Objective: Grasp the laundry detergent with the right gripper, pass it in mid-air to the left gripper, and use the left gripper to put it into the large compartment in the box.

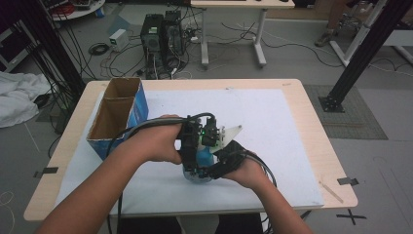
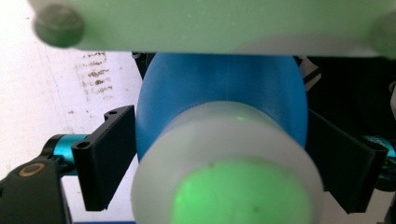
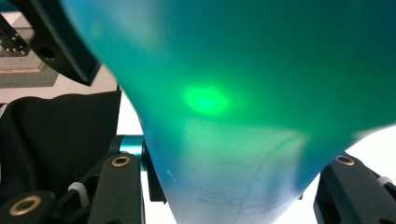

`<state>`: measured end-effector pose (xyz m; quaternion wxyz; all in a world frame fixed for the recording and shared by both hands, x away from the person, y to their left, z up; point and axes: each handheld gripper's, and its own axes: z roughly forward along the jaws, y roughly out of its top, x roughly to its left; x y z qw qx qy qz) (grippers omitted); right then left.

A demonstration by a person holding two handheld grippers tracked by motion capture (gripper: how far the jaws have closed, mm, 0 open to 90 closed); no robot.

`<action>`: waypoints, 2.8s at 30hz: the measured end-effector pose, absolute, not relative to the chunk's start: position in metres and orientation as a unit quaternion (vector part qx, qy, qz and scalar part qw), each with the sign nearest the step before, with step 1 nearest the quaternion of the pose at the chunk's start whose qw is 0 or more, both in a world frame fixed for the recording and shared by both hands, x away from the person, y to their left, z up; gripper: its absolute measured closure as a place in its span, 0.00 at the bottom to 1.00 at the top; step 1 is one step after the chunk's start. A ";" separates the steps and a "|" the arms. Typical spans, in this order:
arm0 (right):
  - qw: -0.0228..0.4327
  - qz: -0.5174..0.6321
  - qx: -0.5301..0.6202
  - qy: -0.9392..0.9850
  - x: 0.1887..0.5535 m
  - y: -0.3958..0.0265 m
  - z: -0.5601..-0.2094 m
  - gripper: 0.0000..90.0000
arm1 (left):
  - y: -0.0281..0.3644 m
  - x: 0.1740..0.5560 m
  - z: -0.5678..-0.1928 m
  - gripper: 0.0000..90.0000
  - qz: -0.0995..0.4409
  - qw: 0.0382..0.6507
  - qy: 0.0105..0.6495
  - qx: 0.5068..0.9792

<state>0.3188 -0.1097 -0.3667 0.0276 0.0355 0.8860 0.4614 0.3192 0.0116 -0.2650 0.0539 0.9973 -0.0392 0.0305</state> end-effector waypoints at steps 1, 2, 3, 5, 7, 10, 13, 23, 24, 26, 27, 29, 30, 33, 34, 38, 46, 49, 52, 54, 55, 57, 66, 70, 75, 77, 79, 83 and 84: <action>0.027 0.461 0.035 0.886 0.319 -0.110 -0.367 0.52 | 0.011 0.319 -0.265 0.19 0.032 0.055 -0.039 0.997; 0.027 0.461 0.035 0.886 0.319 -0.110 -0.367 0.52 | 0.011 0.318 -0.265 0.19 0.033 0.057 -0.037 0.997; 0.028 0.461 0.035 0.886 0.319 -0.110 -0.367 0.52 | 0.011 0.318 -0.265 0.19 0.032 0.056 -0.038 0.997; 0.027 0.460 0.036 0.887 0.319 -0.110 -0.367 0.52 | 0.011 0.318 -0.265 0.21 0.035 0.052 -0.039 0.997; 0.027 0.459 0.036 0.887 0.319 -0.110 -0.367 0.52 | 0.011 0.318 -0.265 0.25 0.039 0.051 -0.038 0.997; 0.025 0.463 0.038 0.885 0.318 -0.111 -0.367 0.52 | 0.010 0.318 -0.265 0.26 0.042 0.054 -0.040 0.997; 0.026 0.463 0.040 0.885 0.318 -0.110 -0.368 0.52 | 0.009 0.318 -0.267 0.27 0.040 0.051 -0.039 0.997; 0.019 0.461 0.039 0.886 0.317 -0.108 -0.369 0.52 | 0.007 0.318 -0.268 0.33 0.041 0.043 -0.041 0.997; 0.018 0.462 0.039 0.886 0.317 -0.108 -0.369 0.52 | 0.008 0.318 -0.268 0.33 0.039 0.043 -0.038 0.998; 0.017 0.461 0.039 0.886 0.317 -0.108 -0.369 0.52 | 0.008 0.318 -0.268 0.36 0.041 0.042 -0.039 0.998; 0.018 0.461 0.040 0.886 0.317 -0.108 -0.369 0.52 | 0.008 0.318 -0.268 0.37 0.040 0.043 -0.038 0.998; 0.018 0.461 0.039 0.886 0.317 -0.108 -0.369 0.52 | 0.008 0.318 -0.268 0.41 0.043 0.041 -0.037 0.998; 0.017 0.461 0.039 0.886 0.317 -0.108 -0.369 0.52 | 0.008 0.319 -0.268 0.41 0.042 0.041 -0.037 0.998; 0.015 0.458 0.041 0.888 0.317 -0.107 -0.370 0.53 | 0.009 0.321 -0.269 0.42 0.031 0.037 -0.035 0.998; 0.019 0.455 0.042 0.889 0.317 -0.106 -0.370 0.53 | 0.008 0.321 -0.270 0.42 0.029 0.037 -0.034 0.998; 0.020 0.454 0.039 0.890 0.318 -0.105 -0.371 0.53 | 0.009 0.319 -0.270 0.42 0.033 0.035 -0.030 0.998; 0.017 0.468 0.039 0.883 0.316 -0.109 -0.366 0.49 | 0.005 0.316 -0.261 0.43 0.044 0.035 -0.035 0.998; 0.032 0.475 0.040 0.879 0.319 -0.114 -0.364 0.44 | 0.004 0.316 -0.254 0.43 0.042 0.040 -0.034 0.998; 0.030 0.478 0.044 0.877 0.319 -0.116 -0.363 0.41 | 0.003 0.315 -0.251 0.43 0.043 0.040 -0.037 0.998; 0.029 0.478 0.047 0.877 0.319 -0.119 -0.362 0.36 | 0.000 0.314 -0.247 0.43 0.041 0.037 -0.038 0.998; 0.030 0.480 0.047 0.876 0.318 -0.123 -0.360 0.33 | -0.001 0.314 -0.247 0.42 0.040 0.035 -0.036 0.998; 0.025 0.484 0.048 0.874 0.317 -0.125 -0.358 0.29 | -0.002 0.314 -0.246 0.43 0.038 0.031 -0.037 0.998; 0.022 0.483 0.048 0.874 0.316 -0.133 -0.351 0.25 | -0.001 0.317 -0.241 0.43 0.038 0.022 -0.027 0.999; 0.022 0.482 0.051 0.875 0.317 -0.137 -0.348 0.24 | 0.002 0.320 -0.237 0.42 0.039 0.020 -0.020 0.999; 0.023 0.475 0.058 0.878 0.319 -0.142 -0.347 0.23 | 0.008 0.323 -0.231 0.42 0.036 0.018 -0.009 0.999; 0.023 0.471 0.060 0.880 0.319 -0.144 -0.345 0.23 | 0.010 0.325 -0.229 0.42 0.037 0.016 -0.006 0.999; 0.022 0.469 0.063 0.881 0.320 -0.146 -0.344 0.18 | 0.014 0.326 -0.227 0.42 0.035 0.015 0.003 0.999; 0.028 0.460 0.067 0.885 0.321 -0.150 -0.342 0.17 | 0.022 0.328 -0.221 0.42 0.032 0.014 0.016 0.999; 0.027 0.457 0.069 0.887 0.321 -0.151 -0.342 0.17 | 0.025 0.328 -0.219 0.42 0.033 0.015 0.016 0.999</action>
